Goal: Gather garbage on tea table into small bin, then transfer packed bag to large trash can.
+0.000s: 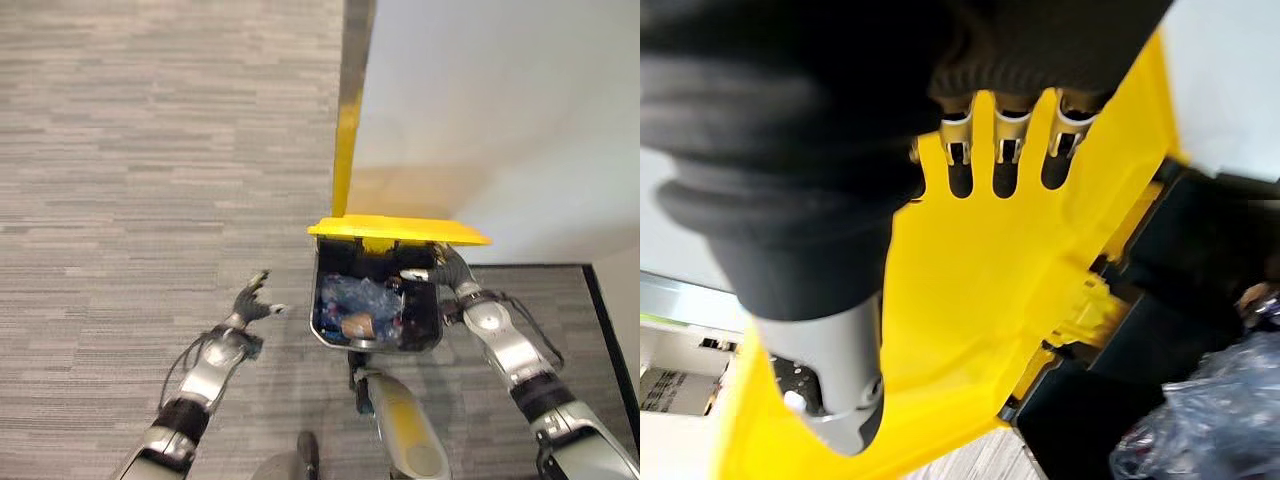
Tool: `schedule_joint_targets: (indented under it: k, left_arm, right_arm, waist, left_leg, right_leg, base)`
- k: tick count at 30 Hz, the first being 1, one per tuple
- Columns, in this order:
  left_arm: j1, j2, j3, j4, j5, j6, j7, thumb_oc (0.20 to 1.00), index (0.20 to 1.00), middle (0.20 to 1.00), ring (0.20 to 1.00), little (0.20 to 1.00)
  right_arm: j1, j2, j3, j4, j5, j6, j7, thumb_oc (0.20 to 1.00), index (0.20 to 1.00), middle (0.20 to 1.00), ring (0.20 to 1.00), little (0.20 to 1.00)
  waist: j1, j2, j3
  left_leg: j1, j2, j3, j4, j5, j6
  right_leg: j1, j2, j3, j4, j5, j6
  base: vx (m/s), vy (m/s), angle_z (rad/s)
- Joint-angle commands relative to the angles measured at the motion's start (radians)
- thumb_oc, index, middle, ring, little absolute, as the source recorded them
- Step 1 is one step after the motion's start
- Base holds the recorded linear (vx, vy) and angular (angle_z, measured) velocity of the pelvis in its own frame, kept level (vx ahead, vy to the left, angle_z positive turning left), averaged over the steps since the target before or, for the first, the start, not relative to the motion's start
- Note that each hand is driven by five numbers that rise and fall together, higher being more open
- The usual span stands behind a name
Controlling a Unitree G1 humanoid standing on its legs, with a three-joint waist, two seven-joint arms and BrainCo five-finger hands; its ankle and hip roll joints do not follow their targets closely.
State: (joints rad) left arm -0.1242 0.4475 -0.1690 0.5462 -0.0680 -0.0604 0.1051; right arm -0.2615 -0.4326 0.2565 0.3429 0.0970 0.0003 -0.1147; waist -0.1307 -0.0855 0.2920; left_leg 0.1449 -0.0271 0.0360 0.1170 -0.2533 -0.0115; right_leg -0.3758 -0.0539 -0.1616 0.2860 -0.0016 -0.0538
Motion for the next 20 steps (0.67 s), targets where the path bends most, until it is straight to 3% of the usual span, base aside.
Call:
schedule_joint_targets:
  k: [1,3,4,5,6,9,10,11,13,15,20]
  left_arm:
    - [0.073,0.039,0.062,-0.065,-0.036,-0.038,-0.013,1.000,1.000,1.000,1.000,1.000]
    - [0.117,0.035,0.101,-0.067,-0.042,-0.034,-0.013,1.000,1.000,1.000,1.000,1.000]
    - [0.146,0.032,0.133,-0.058,-0.043,-0.033,-0.004,1.000,1.000,1.000,1.000,1.000]
    - [0.189,0.022,0.170,-0.058,-0.051,-0.029,-0.006,1.000,1.000,1.000,1.000,1.000]
    - [0.207,0.016,0.176,-0.053,-0.054,-0.025,-0.005,1.000,1.000,1.000,1.000,1.000]
    - [0.246,0.009,0.191,-0.034,-0.041,-0.009,-0.015,1.000,1.000,1.000,1.000,1.000]
    - [0.252,0.017,0.191,-0.008,-0.015,-0.003,-0.015,1.000,1.000,1.000,1.000,1.000]
    - [0.266,0.013,0.183,-0.012,-0.011,-0.001,-0.014,1.000,1.000,1.000,1.000,1.000]
    - [0.263,0.003,0.187,0.011,-0.033,-0.001,-0.014,1.000,1.000,1.000,1.000,1.000]
    - [0.273,-0.020,0.185,0.035,-0.054,0.001,-0.017,1.000,1.000,1.000,1.000,1.000]
    - [0.272,-0.038,0.175,0.075,-0.065,0.005,-0.024,1.000,1.000,1.000,1.000,1.000]
  right_arm:
    - [0.016,0.012,-0.047,-0.018,-0.054,-0.047,0.019,1.000,1.000,1.000,1.000,1.000]
    - [0.052,0.009,-0.063,-0.022,-0.062,-0.045,0.028,1.000,1.000,1.000,1.000,1.000]
    - [0.081,0.010,-0.079,-0.018,-0.070,-0.043,0.033,1.000,1.000,1.000,1.000,1.000]
    - [0.136,0.014,-0.099,-0.022,-0.080,-0.035,0.046,1.000,1.000,1.000,1.000,1.000]
    - [0.165,0.018,-0.112,-0.017,-0.080,-0.039,0.048,1.000,1.000,1.000,1.000,1.000]
    - [0.244,0.026,-0.147,0.003,-0.086,-0.043,0.053,1.000,1.000,1.000,1.000,1.000]
    - [0.266,0.042,-0.149,0.052,-0.092,-0.043,0.048,1.000,1.000,1.000,1.000,1.000]
    - [0.280,0.053,-0.152,0.085,-0.094,-0.037,0.049,1.000,1.000,1.000,1.000,1.000]
    - [0.281,0.070,-0.149,0.127,-0.079,-0.033,0.045,1.000,1.000,1.000,1.000,1.000]
    - [0.283,0.075,-0.147,0.159,-0.070,-0.028,0.042,1.000,1.000,1.000,1.000,1.000]
    - [0.284,0.060,-0.142,0.193,-0.065,-0.026,0.038,1.000,1.000,1.000,1.000,1.000]
  waist:
    - [0.027,-0.058,-0.038]
    - [0.035,-0.059,-0.038]
    - [0.037,-0.056,-0.029]
    - [0.050,-0.044,-0.018]
    - [0.054,-0.038,-0.015]
    - [0.067,-0.006,-0.030]
    - [0.079,0.003,-0.047]
    - [0.097,-0.019,-0.066]
    - [0.100,-0.028,-0.092]
    - [0.095,-0.024,-0.121]
    - [0.090,-0.021,-0.156]
  left_leg:
    - [0.003,-0.080,-0.005,0.097,-0.134,0.042]
    - [0.005,-0.082,0.001,0.087,-0.120,0.044]
    - [0.006,-0.083,0.011,0.082,-0.100,0.049]
    - [-0.014,-0.075,0.019,0.075,-0.066,0.057]
    - [-0.034,-0.076,0.018,0.073,-0.045,0.065]
    - [-0.080,-0.057,0.011,0.027,0.014,0.076]
    - [-0.108,-0.040,0.024,0.012,0.045,0.069]
    - [-0.130,-0.046,0.028,0.008,0.059,0.059]
    - [-0.144,-0.037,0.042,-0.010,0.075,0.054]
    - [-0.137,-0.025,0.059,-0.037,0.086,0.047]
    - [-0.129,-0.018,0.066,-0.069,0.109,0.032]
  right_leg:
    - [-0.016,-0.082,-0.009,-0.314,0.250,0.262]
    - [-0.013,-0.085,-0.029,-0.307,0.245,0.265]
    - [-0.020,-0.094,-0.042,-0.273,0.272,0.279]
    - [-0.013,-0.099,-0.070,-0.180,0.222,0.278]
    - [-0.004,-0.103,-0.057,-0.104,0.184,0.261]
    - [0.024,-0.069,0.028,0.133,0.064,0.218]
    - [0.080,-0.061,0.049,0.197,-0.001,0.202]
    - [0.175,-0.049,0.060,0.089,-0.040,0.184]
    - [0.197,-0.018,0.066,0.019,-0.068,0.184]
    - [0.228,0.009,0.082,-0.062,-0.055,0.183]
    - [0.300,0.020,0.092,-0.206,-0.036,0.173]
  base:
    - [-0.09,0.068,-0.05]
    - [-0.08,0.046,-0.19]
    - [-0.23,0.071,-0.28]
    - [-0.33,0.102,-0.21]
    - [-0.40,0.104,-0.36]
    - [-0.27,0.042,-0.13]
    - [-0.19,-0.082,0.10]
    - [-0.13,-0.137,-0.12]
    - [-0.02,-0.117,-0.52]
    - [0.05,-0.120,-0.79]
    - [0.03,-0.066,-0.25]
